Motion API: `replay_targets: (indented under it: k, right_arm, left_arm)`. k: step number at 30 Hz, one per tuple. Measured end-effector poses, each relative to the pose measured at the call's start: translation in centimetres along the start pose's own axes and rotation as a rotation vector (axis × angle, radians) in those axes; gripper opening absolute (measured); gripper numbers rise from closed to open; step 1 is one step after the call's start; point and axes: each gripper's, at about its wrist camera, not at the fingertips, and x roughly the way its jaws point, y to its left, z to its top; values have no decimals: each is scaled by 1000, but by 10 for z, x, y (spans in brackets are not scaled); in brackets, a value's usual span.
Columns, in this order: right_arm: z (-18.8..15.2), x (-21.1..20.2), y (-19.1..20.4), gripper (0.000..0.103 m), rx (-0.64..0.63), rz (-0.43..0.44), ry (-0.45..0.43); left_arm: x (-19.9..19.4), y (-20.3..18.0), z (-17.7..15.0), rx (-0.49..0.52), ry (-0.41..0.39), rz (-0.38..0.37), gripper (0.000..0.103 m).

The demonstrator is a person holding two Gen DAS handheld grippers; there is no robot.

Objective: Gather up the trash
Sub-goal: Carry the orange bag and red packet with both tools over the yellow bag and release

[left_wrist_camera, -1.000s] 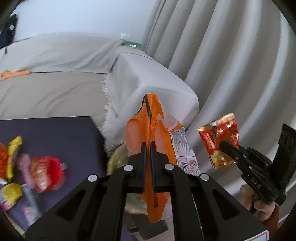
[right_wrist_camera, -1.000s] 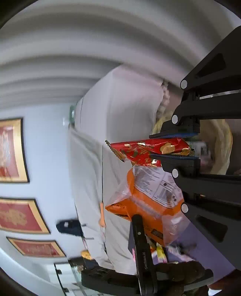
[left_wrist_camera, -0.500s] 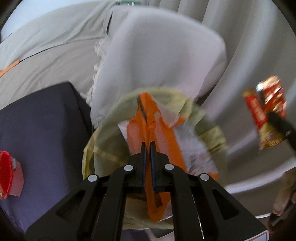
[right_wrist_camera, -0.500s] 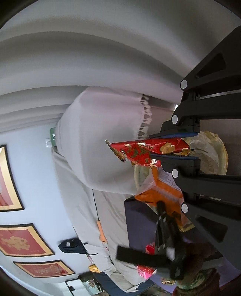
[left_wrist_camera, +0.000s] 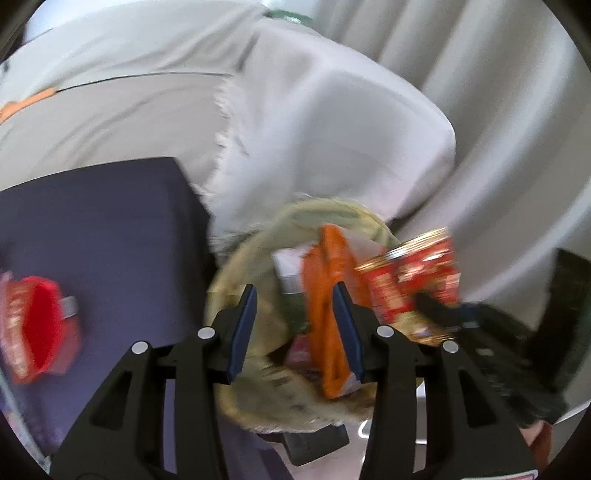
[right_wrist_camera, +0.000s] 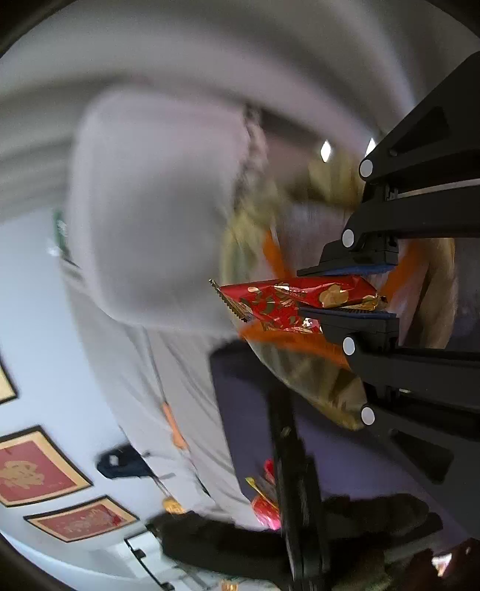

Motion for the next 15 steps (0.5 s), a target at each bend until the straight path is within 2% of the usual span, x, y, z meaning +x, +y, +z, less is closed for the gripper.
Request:
replay_targets:
  k: [2,4,9,12,15]
  right_arm:
    - [0,30,2,15,30,15,76]
    - [-3,52,1,15,39,-5,129]
    - [-10,80,-5,15,47,-93,233]
    - [-13,84,-5,15,34,-138,267]
    - [-14,77,-2,17,32,-136,244]
  left_arm:
    - [-17,8,-6,-2,-30,53,40]
    - [-35,17,-13,-1,-50,91,40]
    - [-67,37,-26,-20,-73,104,41]
    - [-83,46,-40,-10,-89,111,41]
    - [-91,54,-50,-11,-97,110,41]
